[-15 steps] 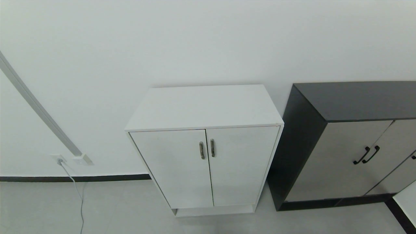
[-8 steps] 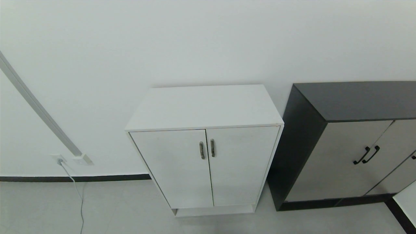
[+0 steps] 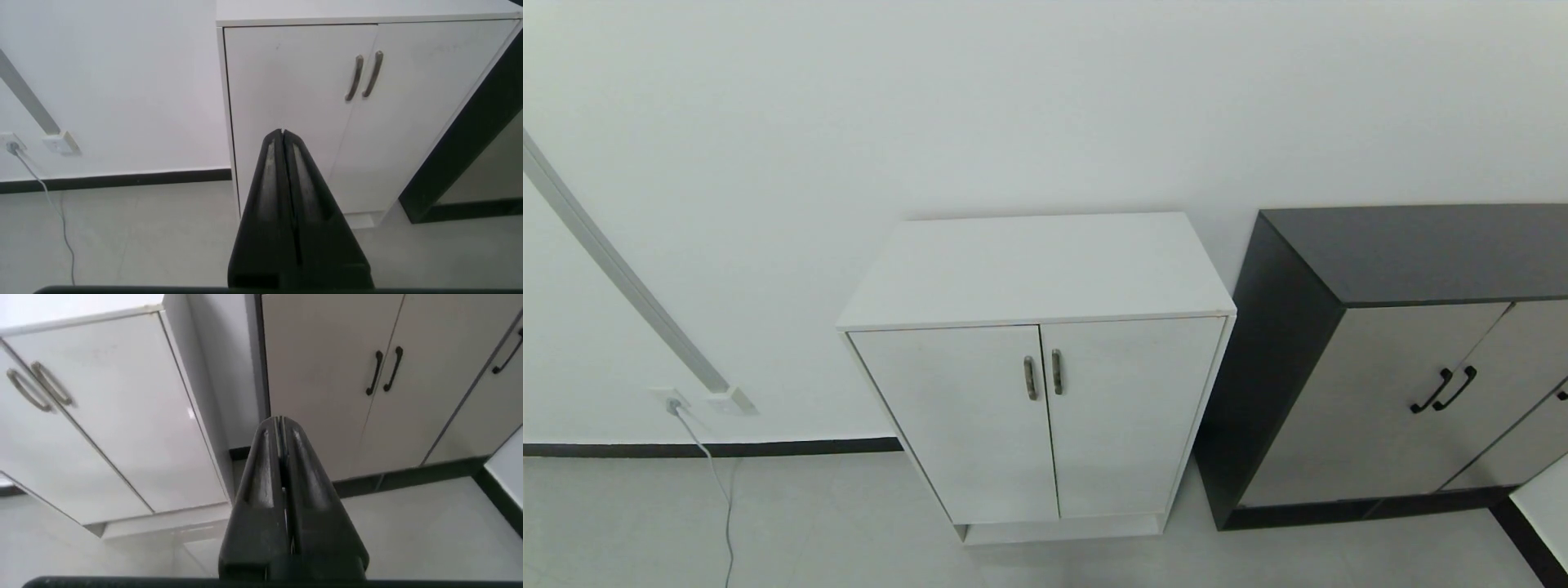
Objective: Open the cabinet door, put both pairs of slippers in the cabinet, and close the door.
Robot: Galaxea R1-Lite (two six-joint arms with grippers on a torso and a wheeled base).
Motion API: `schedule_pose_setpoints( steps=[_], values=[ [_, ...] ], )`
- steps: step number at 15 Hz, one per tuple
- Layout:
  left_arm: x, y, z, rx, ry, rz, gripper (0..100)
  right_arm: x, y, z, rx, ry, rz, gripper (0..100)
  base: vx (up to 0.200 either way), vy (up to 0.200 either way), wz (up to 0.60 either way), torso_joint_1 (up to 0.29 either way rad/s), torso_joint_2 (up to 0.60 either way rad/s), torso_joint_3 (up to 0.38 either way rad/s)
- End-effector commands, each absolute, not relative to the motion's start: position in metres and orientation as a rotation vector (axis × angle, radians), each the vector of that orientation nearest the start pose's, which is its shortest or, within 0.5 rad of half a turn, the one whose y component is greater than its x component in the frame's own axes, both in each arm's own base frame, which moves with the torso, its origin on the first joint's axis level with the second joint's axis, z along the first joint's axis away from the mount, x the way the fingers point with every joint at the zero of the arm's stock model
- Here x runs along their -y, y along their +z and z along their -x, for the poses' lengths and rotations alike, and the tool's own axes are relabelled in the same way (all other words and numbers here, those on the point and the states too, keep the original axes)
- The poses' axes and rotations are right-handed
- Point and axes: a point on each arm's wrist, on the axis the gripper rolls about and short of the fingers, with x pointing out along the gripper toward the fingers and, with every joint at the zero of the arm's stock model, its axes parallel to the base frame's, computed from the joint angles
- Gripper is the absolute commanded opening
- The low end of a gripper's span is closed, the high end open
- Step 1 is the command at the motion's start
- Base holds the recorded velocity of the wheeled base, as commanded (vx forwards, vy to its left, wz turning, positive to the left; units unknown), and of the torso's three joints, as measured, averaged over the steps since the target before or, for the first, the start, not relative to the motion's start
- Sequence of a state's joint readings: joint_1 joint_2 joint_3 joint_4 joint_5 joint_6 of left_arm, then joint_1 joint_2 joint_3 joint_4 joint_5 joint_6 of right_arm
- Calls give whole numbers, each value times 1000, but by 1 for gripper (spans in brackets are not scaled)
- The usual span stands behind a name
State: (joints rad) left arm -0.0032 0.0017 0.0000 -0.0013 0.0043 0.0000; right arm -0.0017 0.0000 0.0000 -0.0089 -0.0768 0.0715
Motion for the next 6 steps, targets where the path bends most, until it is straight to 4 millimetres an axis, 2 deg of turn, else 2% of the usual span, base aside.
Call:
schedule_pose_setpoints(
  steps=[1,6],
  values=[
    [0,76,23,-2,2,0,0,2,77,23,13,-78,-71,0,0,0,0,0,0,0],
    [0,76,23,-2,3,0,0,2,76,23,10,-76,-68,0,0,0,0,0,0,0]
  ],
)
